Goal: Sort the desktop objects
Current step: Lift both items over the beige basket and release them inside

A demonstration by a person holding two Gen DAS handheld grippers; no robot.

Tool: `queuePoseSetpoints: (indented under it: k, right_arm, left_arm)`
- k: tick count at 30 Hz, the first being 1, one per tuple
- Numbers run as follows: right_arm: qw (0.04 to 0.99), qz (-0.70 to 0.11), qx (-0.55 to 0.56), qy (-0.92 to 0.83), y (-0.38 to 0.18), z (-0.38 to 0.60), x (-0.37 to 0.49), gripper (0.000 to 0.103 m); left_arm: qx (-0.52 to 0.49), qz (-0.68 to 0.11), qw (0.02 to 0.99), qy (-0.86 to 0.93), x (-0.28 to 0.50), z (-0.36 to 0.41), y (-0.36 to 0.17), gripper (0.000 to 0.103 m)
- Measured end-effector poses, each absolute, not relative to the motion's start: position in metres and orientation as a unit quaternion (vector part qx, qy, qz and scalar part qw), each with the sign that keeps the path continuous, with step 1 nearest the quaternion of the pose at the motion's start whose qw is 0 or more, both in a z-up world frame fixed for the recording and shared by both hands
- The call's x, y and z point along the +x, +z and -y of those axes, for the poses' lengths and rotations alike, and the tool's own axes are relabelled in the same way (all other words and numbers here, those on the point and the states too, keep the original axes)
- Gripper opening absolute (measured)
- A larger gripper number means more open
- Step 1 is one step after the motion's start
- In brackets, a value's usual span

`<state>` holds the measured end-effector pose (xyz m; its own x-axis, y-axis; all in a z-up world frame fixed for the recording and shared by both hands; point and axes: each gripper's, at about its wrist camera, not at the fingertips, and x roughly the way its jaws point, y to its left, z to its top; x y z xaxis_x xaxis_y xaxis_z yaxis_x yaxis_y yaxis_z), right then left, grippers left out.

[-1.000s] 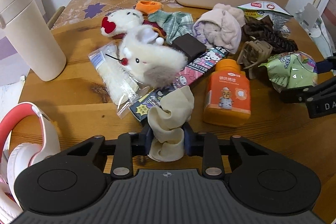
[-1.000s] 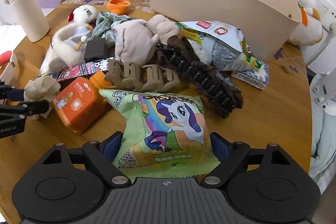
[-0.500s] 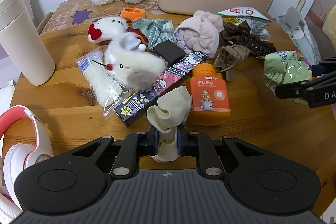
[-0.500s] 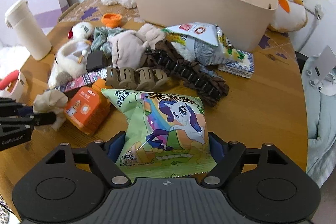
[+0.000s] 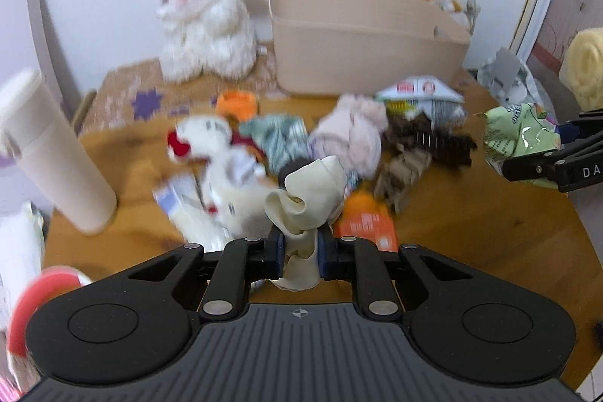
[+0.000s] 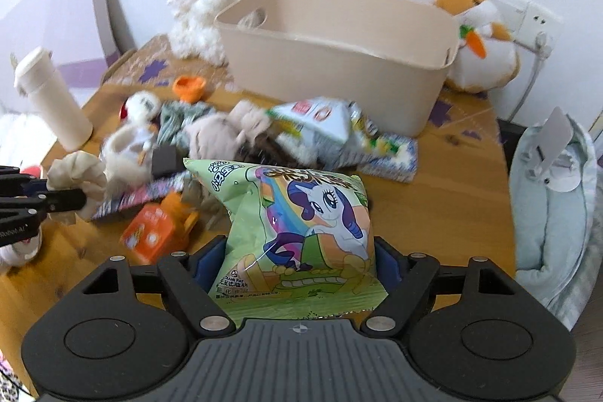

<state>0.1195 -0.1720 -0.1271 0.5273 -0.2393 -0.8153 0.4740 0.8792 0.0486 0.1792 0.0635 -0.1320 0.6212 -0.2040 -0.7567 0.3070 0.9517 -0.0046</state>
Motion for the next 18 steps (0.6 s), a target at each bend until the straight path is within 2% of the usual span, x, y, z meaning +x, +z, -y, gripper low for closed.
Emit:
queuePoseSetpoints:
  k: [18]
  right_arm:
    - [0.884, -0.369, 0.093, -0.271, -0.076, 0.258, 0.163, 0.079]
  left_arm:
    - [0.117, -0.305, 0.930, -0.169, 0.294, -0.027, -0.062, 0.016]
